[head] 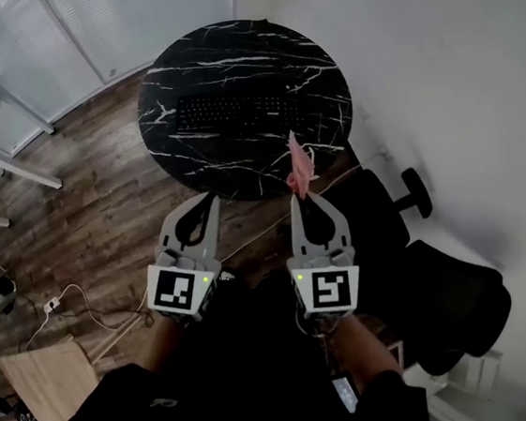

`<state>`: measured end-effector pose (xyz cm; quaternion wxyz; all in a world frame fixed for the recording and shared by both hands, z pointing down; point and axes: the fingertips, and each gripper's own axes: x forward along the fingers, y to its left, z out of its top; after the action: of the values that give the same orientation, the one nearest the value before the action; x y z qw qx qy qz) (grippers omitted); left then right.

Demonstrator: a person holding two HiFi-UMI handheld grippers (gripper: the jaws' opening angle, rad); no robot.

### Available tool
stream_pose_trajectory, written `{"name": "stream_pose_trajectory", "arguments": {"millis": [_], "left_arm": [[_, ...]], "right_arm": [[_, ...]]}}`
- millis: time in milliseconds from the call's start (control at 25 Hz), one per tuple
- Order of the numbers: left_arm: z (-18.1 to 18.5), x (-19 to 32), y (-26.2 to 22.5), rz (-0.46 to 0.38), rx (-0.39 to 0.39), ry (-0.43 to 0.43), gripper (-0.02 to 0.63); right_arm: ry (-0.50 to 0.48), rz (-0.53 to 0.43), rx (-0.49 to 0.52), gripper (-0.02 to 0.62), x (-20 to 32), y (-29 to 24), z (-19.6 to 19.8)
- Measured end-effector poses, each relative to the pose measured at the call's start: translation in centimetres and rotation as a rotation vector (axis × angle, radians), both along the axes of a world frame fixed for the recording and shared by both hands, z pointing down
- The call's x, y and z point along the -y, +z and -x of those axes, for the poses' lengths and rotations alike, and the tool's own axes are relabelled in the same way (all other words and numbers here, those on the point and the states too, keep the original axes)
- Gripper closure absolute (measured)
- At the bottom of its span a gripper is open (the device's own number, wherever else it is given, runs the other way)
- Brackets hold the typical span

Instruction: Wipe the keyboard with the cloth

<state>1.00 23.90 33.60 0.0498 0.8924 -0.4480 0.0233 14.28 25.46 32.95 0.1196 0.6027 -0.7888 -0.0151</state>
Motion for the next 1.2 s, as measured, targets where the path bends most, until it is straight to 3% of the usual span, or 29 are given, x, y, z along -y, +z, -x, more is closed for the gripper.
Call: {"name": "stream_pose_trajectory", "arguments": {"millis": [240, 560, 680, 840, 1200], "left_arm": [[2.9, 2.4, 2.0, 0.083, 0.016, -0.045, 0.609], [1.4, 6.4, 3.7, 0.086, 0.01, 0.004, 0.609], [1.1, 8.9, 4.7, 0.13, 0.026, -0.006, 0.609], [-0.6, 12.7, 5.1, 0.143, 0.06, 0.001, 0.609], [-5.8, 19.5, 10.4, 0.317, 0.137, 0.016, 0.609]], "right_arm": [[0.006, 0.039, -0.025, 0.588, 1.5, 1.4, 1.1], [0.061, 0.089, -0.034, 0.588, 6.1, 3.2, -2.7], [0.051, 0.104, -0.046, 0.588, 8.9, 3.7, -4.0], [0.044, 0.135, -0.047, 0.588, 13.4, 4.5, -5.9], [0.024, 0.205, -0.123, 0.588, 23.7, 7.8, -13.1]]}}
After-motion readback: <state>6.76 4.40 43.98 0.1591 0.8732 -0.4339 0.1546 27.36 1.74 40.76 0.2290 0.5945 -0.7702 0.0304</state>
